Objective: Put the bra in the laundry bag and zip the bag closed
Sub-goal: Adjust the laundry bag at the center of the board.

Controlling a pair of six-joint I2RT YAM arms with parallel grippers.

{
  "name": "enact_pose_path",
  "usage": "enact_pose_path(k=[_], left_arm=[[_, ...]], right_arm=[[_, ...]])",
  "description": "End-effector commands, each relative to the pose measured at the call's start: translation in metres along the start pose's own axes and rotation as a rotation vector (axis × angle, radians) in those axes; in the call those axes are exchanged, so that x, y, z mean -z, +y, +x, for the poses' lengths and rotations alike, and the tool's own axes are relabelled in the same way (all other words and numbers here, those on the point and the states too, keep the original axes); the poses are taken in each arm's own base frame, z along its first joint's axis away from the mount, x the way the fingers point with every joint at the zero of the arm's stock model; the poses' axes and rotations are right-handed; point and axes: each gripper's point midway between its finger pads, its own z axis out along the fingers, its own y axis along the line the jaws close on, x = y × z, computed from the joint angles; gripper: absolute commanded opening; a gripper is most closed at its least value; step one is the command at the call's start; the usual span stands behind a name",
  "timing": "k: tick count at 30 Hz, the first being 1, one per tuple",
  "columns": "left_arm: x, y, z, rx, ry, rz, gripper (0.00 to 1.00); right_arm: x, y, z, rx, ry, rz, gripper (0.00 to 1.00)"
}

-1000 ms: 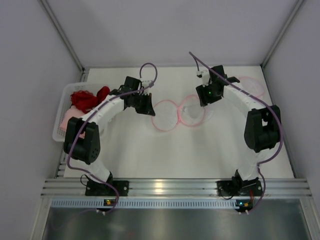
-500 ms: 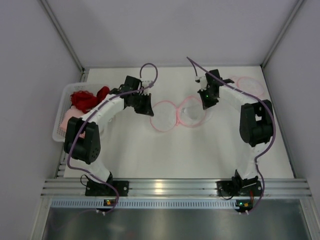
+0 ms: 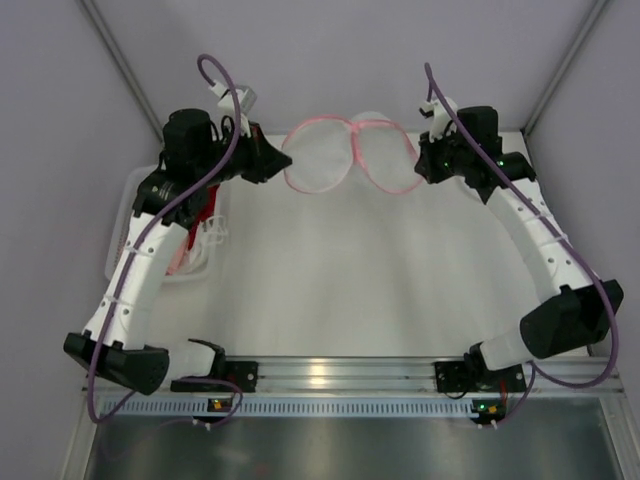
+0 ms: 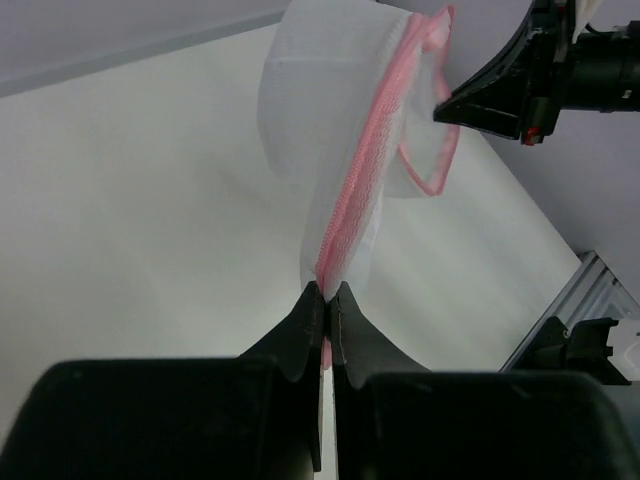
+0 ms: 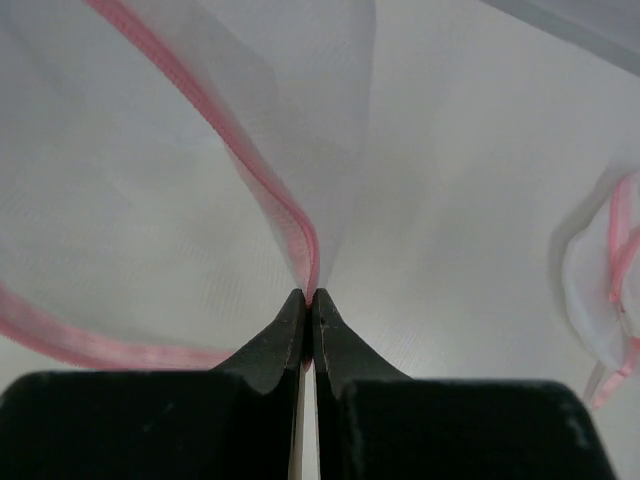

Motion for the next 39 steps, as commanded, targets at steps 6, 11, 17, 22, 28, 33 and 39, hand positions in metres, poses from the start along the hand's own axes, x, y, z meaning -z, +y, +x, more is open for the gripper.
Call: enact_pose_path(k=[6, 11, 17, 22, 28, 33, 39], left_arm=[[-0.064, 0.037, 0.051, 0.212, 0.173, -0.002, 0.0], [-0.088, 0.068, 0.083, 0.355, 0.259, 0.002, 0.0], [-0.107, 0.116, 0.115, 0.45, 0.331, -0.022, 0.0], [-0.121, 0.153, 0.137, 0.488, 0.374, -0.061, 0.03], [-0.133, 0.166, 0.135, 0.443, 0.373, -0.046, 0.38], [-0.129, 0.167, 0.102, 0.34, 0.302, -0.06, 0.51], [-0.077, 0.147, 0.046, 0.131, 0.187, -0.149, 0.87]], right_arm=[[-0.077, -0.004, 0.024, -0.082, 0.061, -0.03, 0.0], [-0.11, -0.013, 0.042, -0.106, 0.093, -0.009, 0.0], [-0.123, -0.023, 0.061, -0.13, 0.106, 0.046, 0.0], [-0.135, -0.028, 0.076, -0.137, 0.15, 0.066, 0.0], [-0.147, -0.032, 0.084, -0.141, 0.179, 0.073, 0.01], [-0.154, -0.035, 0.08, -0.144, 0.185, 0.077, 0.06], [-0.14, -0.036, 0.057, -0.138, 0.143, 0.08, 0.46]])
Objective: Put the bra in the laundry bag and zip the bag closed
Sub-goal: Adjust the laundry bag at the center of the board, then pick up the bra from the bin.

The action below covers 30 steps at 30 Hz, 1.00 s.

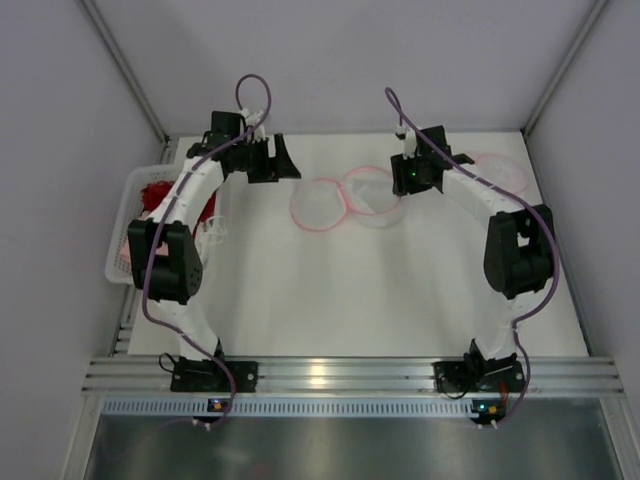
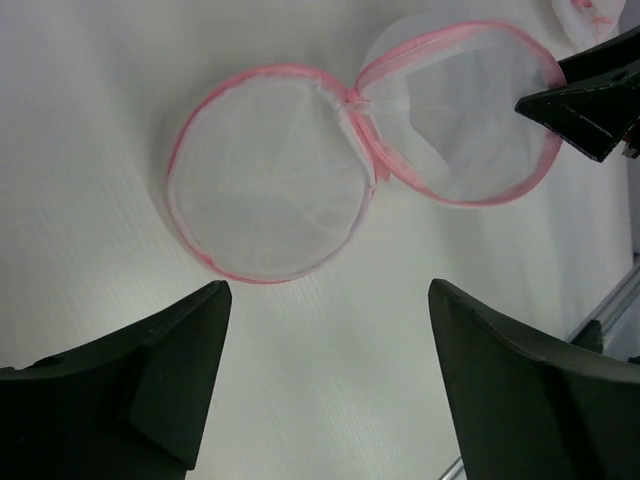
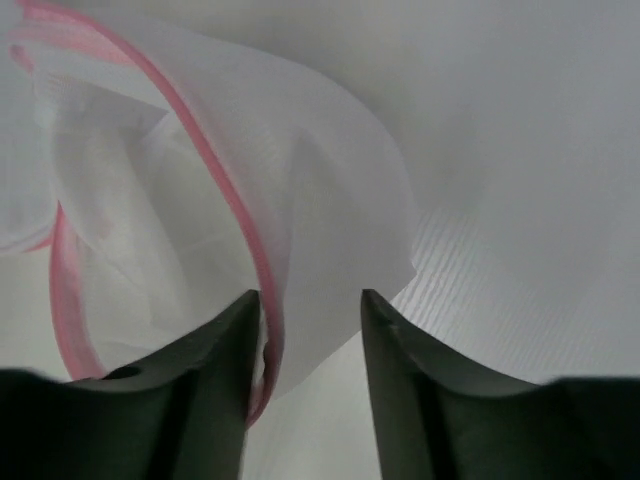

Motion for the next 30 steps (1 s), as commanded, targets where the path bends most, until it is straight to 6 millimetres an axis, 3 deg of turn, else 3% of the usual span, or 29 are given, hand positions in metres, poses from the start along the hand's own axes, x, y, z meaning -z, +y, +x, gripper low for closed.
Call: enact_pose_path(k=[1, 4, 6, 7, 8, 10, 14, 17, 20, 21, 24, 30], left_arm=[[0.076, -0.036, -0.041, -0.215, -0.183, -0.067, 0.9], [0.122, -0.04, -0.044, -0.246, -0.244, -0.083, 0.98], [0.163, -0.026, -0.048, -0.214, -0.31, -0.14, 0.98], [0.175, -0.019, -0.047, -0.196, -0.322, -0.166, 0.98], [0.195, -0.003, -0.051, -0.172, -0.362, -0.224, 0.98], [0.222, 0.01, -0.049, -0.192, -0.412, -0.33, 0.98], [0.252, 0.031, -0.033, -0.243, -0.365, -0.433, 0.98], [0.25, 0.05, 0.004, -0.191, -0.236, -0.387, 0.95], [0.247, 0.071, 0.043, -0.186, -0.137, -0.387, 0.91], [0.248, 0.073, 0.051, -0.2, -0.12, -0.406, 0.89], [0.238, 0.091, 0.079, -0.221, -0.029, -0.426, 0.84], [0.221, 0.117, 0.102, -0.225, 0.083, -0.413, 0.71]], right_arm=[[0.031, 0.002, -0.048, 0.013, -0.129, 0.002, 0.58], [0.052, 0.007, -0.06, 0.019, -0.166, -0.011, 0.74], [0.07, 0.011, -0.068, 0.025, -0.198, -0.02, 0.87], [0.076, 0.012, -0.071, 0.032, -0.208, -0.023, 0.99], [0.083, 0.014, -0.073, 0.042, -0.218, -0.028, 0.99], [0.102, 0.017, -0.078, 0.058, -0.242, -0.027, 0.99], [0.136, 0.011, -0.085, 0.073, -0.298, 0.026, 0.99], [0.164, -0.001, -0.086, 0.079, -0.353, 0.119, 0.99], [0.188, 0.008, -0.074, 0.141, -0.324, 0.08, 0.99], [0.203, 0.014, -0.074, 0.154, -0.352, 0.057, 0.99], [0.221, 0.019, -0.062, 0.167, -0.376, 0.046, 0.99], [0.236, 0.037, -0.038, 0.213, -0.338, -0.046, 0.99]])
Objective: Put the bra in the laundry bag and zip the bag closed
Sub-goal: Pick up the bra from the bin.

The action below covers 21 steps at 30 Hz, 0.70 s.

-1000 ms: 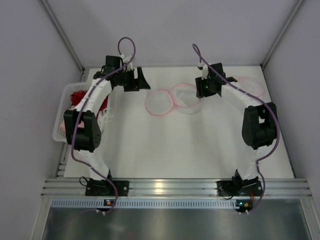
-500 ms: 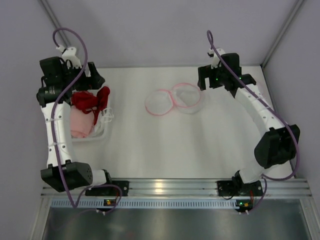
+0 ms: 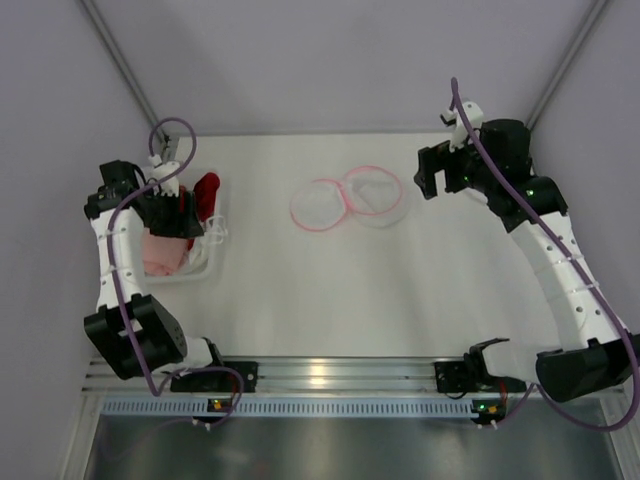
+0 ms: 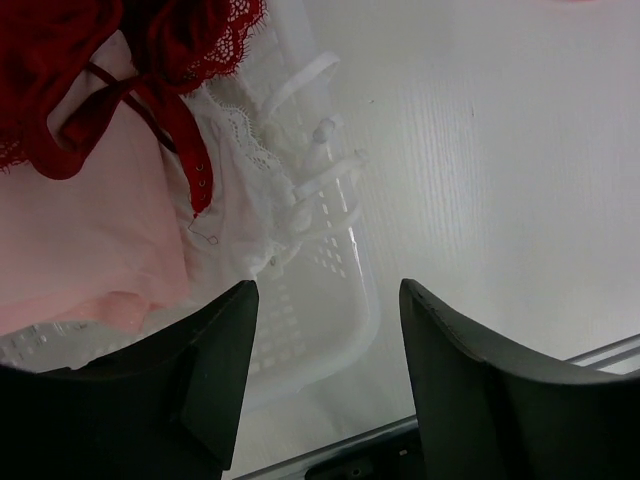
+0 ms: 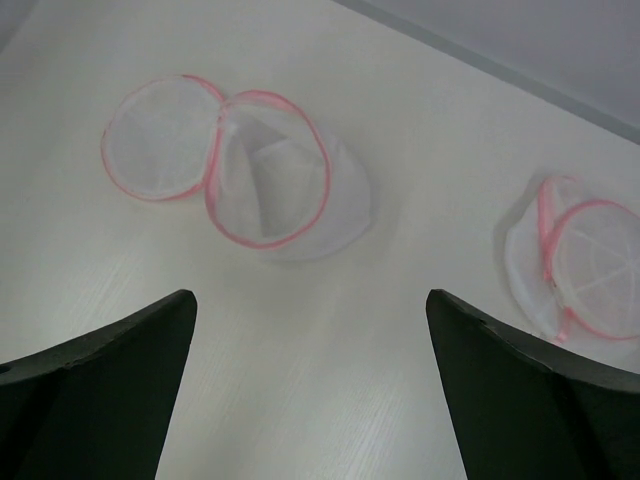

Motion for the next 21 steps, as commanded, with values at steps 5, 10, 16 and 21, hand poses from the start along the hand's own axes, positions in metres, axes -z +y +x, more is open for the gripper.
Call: enact_pose_path(k=[5, 10, 16, 21], left_arm=[[-0.026, 0.025, 0.0, -0.019, 0.086, 0.004, 0.5], [-0.039, 0.035, 0.003, -0.001, 0.121, 0.001, 0.48], [-0.054, 0.052, 0.009, 0.003, 0.136, -0.057, 0.48], [-0.067, 0.057, 0.01, 0.023, 0.145, -0.04, 0.47]], right_arm=[[0.021, 0.036, 0.018, -0.036, 0.057, -0.184, 0.99], [0.026, 0.042, 0.022, -0.042, 0.058, -0.21, 0.99], [0.025, 0.042, 0.028, -0.046, 0.073, -0.212, 0.99], [0.025, 0.043, 0.029, -0.044, 0.075, -0.217, 0.99]])
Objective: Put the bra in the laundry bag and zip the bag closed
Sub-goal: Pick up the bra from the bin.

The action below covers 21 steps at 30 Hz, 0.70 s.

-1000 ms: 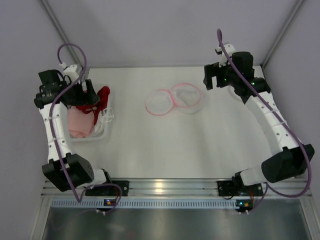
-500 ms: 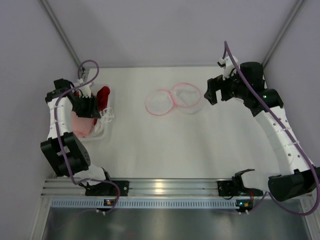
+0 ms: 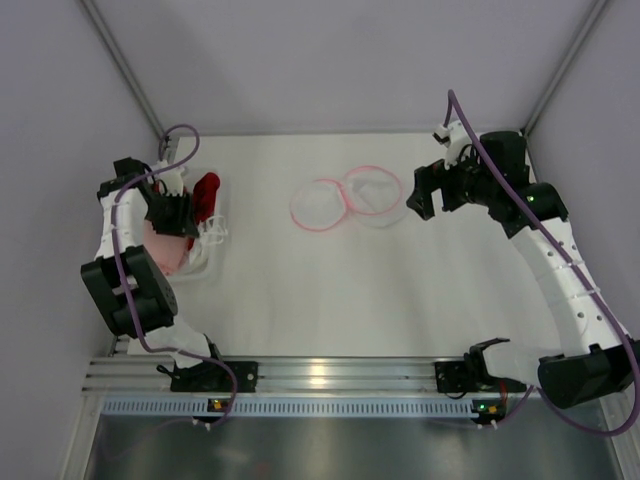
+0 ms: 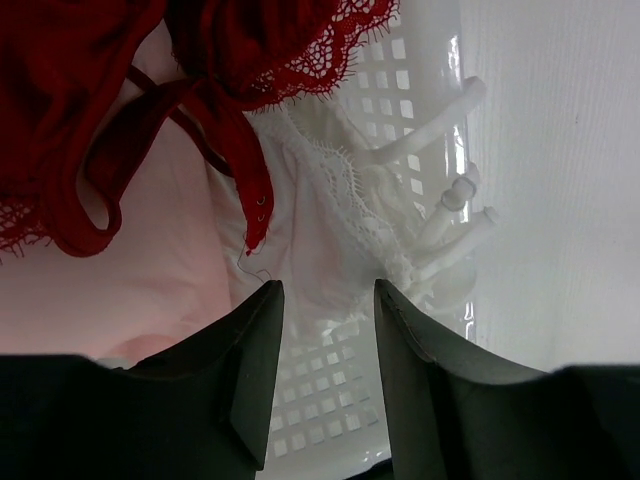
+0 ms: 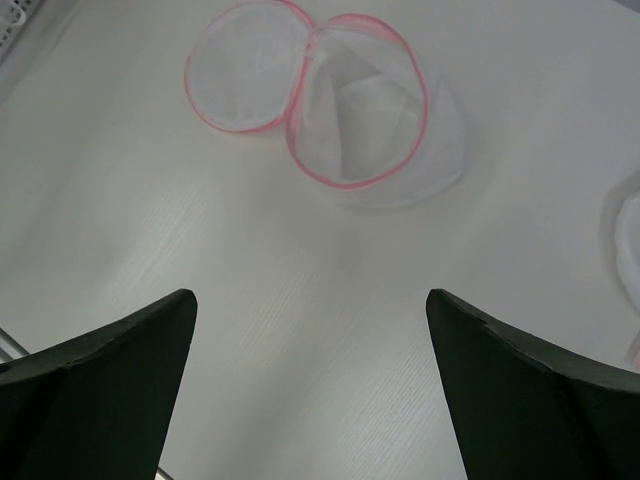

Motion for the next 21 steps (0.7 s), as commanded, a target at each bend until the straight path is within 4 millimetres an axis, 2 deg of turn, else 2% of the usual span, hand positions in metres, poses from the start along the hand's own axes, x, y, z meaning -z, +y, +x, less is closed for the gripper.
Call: enact_pose_path(k=[1, 6, 8, 10, 11, 12, 13, 14, 15, 18, 21], left_arm=[[-0.01, 0.007, -0.009, -0.006, -0.024, -0.002, 0.47], [-0.019, 0.005, -0.008, -0.001, -0.017, 0.035, 0.48], [-0.025, 0.005, -0.006, 0.007, -0.007, 0.049, 0.46], [-0.027, 0.005, -0.005, 0.013, -0.004, 0.05, 0.37], [-0.027, 0.006, -0.006, 0.016, -0.008, 0.048, 0.24], [-0.026, 0.005, -0.007, 0.017, -0.012, 0.049, 0.16], [-0.022, 0.005, -0.011, 0.011, -0.027, 0.042, 0.03], [-0.018, 0.005, -0.013, 0.015, -0.037, 0.036, 0.0], [-0.014, 0.005, -0.016, 0.016, -0.049, 0.025, 0.0], [0.017, 0.0, -0.036, -0.012, -0.141, -0.02, 0.0], [0.062, -0.012, -0.063, -0.037, -0.275, -0.066, 0.0]], right_arm=[[0.009, 0.004, -0.008, 0.002, -0.037, -0.008, 0.99], [0.006, 0.003, -0.004, 0.0, -0.025, -0.006, 0.99], [0.004, 0.002, -0.003, -0.001, -0.022, -0.005, 0.99], [0.003, 0.001, -0.001, -0.002, -0.016, -0.003, 1.0], [0.002, 0.001, -0.001, -0.001, -0.016, -0.001, 0.99], [0.002, 0.0, -0.001, -0.001, -0.013, 0.003, 0.99], [0.002, -0.001, -0.001, 0.0, -0.013, 0.003, 0.99], [0.002, -0.001, 0.0, 0.002, -0.012, 0.006, 0.99], [0.003, -0.002, -0.001, 0.005, -0.013, 0.012, 0.99], [0.003, -0.004, 0.0, 0.013, -0.012, 0.023, 0.99], [0.004, -0.006, 0.0, 0.018, -0.012, 0.03, 0.99]])
